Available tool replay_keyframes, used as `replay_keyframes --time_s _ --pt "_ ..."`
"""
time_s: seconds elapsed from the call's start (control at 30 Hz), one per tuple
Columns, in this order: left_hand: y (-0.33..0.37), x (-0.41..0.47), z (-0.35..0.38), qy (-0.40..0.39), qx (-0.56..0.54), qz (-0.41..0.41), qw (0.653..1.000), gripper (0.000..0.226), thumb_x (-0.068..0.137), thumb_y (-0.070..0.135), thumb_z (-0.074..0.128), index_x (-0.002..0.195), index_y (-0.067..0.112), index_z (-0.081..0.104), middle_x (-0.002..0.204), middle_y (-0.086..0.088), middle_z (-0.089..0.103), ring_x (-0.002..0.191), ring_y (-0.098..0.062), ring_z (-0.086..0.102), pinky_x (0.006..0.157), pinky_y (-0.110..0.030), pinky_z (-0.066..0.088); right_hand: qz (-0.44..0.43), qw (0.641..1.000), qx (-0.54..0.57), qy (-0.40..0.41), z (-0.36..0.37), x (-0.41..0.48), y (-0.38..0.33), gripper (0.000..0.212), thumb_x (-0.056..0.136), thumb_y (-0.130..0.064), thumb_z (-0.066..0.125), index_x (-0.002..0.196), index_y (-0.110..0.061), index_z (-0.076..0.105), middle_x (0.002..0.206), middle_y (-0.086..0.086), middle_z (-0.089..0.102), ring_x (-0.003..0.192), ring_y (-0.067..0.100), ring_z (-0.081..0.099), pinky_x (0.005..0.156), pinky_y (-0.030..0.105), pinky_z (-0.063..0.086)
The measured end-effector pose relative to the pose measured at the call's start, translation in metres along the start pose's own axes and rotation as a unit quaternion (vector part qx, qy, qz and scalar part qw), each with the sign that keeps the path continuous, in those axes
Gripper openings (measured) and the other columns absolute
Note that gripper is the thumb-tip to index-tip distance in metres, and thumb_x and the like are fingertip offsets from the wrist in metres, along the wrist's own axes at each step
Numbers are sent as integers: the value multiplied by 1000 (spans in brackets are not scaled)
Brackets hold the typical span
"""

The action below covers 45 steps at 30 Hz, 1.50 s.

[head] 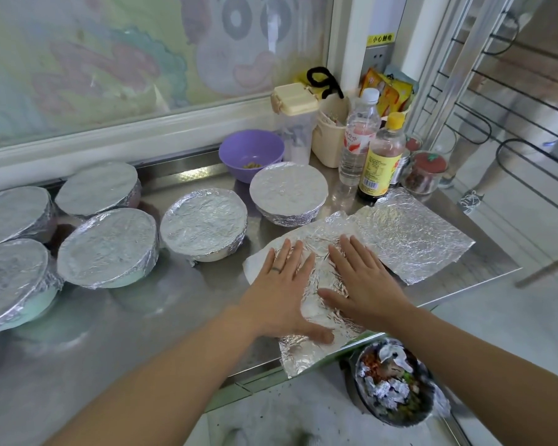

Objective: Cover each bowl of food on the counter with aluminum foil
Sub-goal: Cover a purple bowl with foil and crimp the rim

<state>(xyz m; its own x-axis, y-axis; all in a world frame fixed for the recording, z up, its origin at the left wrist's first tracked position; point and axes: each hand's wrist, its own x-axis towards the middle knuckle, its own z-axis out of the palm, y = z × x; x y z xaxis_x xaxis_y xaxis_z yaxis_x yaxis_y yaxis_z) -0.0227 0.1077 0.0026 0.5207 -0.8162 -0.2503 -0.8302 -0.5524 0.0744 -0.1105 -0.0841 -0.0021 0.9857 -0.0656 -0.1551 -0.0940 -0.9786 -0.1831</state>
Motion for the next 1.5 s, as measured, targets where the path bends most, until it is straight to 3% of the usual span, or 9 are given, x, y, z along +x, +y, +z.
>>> replay_keyframes --time_s 0.23,0.53,0.83,1.03,1.1,1.2,1.3,1.43,1.5 --pt "1 -2 1 17 24 10 1000 142 57 103 33 157 13 -13 160 -16 -30 143 -33 -36 121 -54 -9 -49 994 -41 -93 -14 -3 4 149 54 -108 38 150 -23 -37 154 12 -46 141 28 -45 118 44 -21" --pt "1 -2 2 23 51 10 998 137 61 99 32 157 11 -11 161 -19 -26 145 -37 -32 121 -55 -8 -74 986 -78 -125 -24 -3 1 144 57 -103 47 145 -34 -42 149 16 -51 136 35 -51 117 52 -21" --pt "4 -3 0 19 67 3 998 133 65 98 31 158 11 -9 161 -20 -23 145 -38 -30 121 -55 -6 -80 982 -140 -95 -13 -5 3 134 65 -97 43 152 -30 -34 155 24 -40 140 43 -43 122 62 -7" --pt "4 -2 -2 -6 72 5 997 136 63 98 35 157 13 -15 159 -20 -29 144 -39 -34 120 -56 -8 -81 979 -73 -172 -39 -1 8 153 43 -103 52 144 -40 -43 148 8 -54 135 35 -50 113 59 -26" --pt "3 -2 -2 -2 72 7 997 136 63 99 34 157 13 -14 160 -20 -28 144 -40 -33 120 -57 -7 -80 986 -9 -144 -49 11 9 143 45 -108 35 151 -40 -32 156 -1 -43 142 28 -44 117 57 -21" --pt "4 -2 -1 3 65 8 998 135 64 98 33 157 11 -12 160 -22 -24 145 -41 -30 120 -57 -5 -84 990 81 -83 -47 34 -2 111 73 -97 15 160 -33 -8 165 -12 -17 152 11 -21 125 45 -8" --pt "3 -2 0 8 71 8 997 137 64 98 33 156 8 -13 160 -24 -24 146 -42 -28 120 -57 -5 -64 992 91 -53 -32 53 -9 75 101 -66 21 163 -25 9 170 -8 5 155 10 1 126 37 3" --pt "4 -2 0 13 60 8 998 134 64 97 35 157 12 -11 161 -22 -22 147 -40 -27 120 -57 -6 -27 994 106 -16 -22 63 -7 57 107 -48 29 158 -22 31 161 -2 36 147 20 30 122 42 23" --pt "4 -2 0 9 58 9 998 133 65 96 38 158 14 -9 161 -22 -22 147 -40 -26 120 -57 -7 -10 990 141 7 -26 71 -8 42 108 -38 38 145 -23 50 141 0 56 128 21 51 108 40 40"
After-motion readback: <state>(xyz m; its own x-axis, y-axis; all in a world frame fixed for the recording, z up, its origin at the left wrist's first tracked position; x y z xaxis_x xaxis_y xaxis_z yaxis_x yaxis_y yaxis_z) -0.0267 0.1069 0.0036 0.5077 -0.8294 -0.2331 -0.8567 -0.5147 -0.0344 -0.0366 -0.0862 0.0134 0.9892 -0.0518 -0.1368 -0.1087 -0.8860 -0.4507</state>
